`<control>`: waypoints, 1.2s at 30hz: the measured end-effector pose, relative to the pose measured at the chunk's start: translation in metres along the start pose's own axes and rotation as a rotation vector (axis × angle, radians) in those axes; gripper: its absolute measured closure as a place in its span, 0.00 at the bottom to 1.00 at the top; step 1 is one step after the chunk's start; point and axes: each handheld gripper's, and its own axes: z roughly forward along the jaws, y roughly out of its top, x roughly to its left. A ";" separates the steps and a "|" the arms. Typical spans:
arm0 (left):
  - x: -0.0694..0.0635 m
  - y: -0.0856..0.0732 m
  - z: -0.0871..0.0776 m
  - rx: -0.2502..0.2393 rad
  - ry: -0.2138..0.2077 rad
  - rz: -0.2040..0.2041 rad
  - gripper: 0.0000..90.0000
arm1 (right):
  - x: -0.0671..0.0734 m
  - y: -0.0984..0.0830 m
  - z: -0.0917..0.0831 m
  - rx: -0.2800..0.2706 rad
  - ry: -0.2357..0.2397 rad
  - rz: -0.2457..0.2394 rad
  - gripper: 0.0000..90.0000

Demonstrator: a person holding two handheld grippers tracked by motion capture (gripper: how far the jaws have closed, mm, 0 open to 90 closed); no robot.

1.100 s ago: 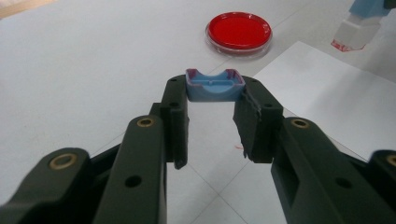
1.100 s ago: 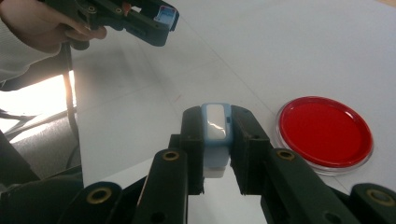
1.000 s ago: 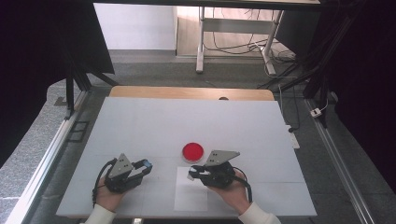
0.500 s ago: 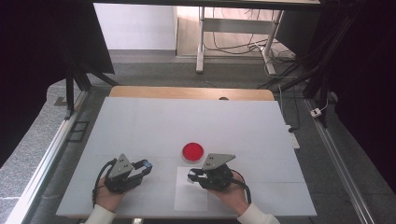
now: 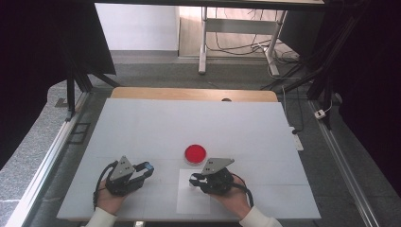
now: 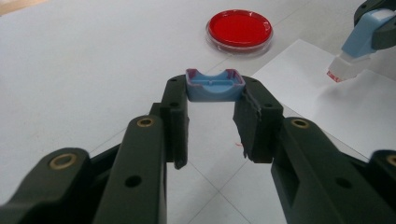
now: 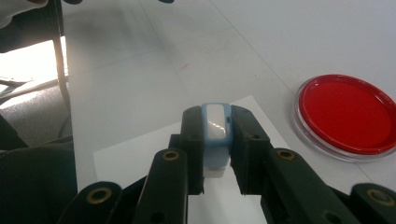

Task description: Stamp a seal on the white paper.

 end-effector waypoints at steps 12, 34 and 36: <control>0.000 0.000 0.000 0.002 0.000 0.001 0.73 | -0.002 -0.003 0.003 0.011 -0.014 -0.001 0.84; 0.001 -0.001 0.001 0.004 0.001 -0.002 0.73 | -0.001 -0.008 0.010 0.028 -0.026 -0.025 0.84; 0.001 -0.001 0.001 0.004 0.000 -0.003 0.73 | -0.001 -0.008 0.010 0.032 -0.030 -0.027 0.84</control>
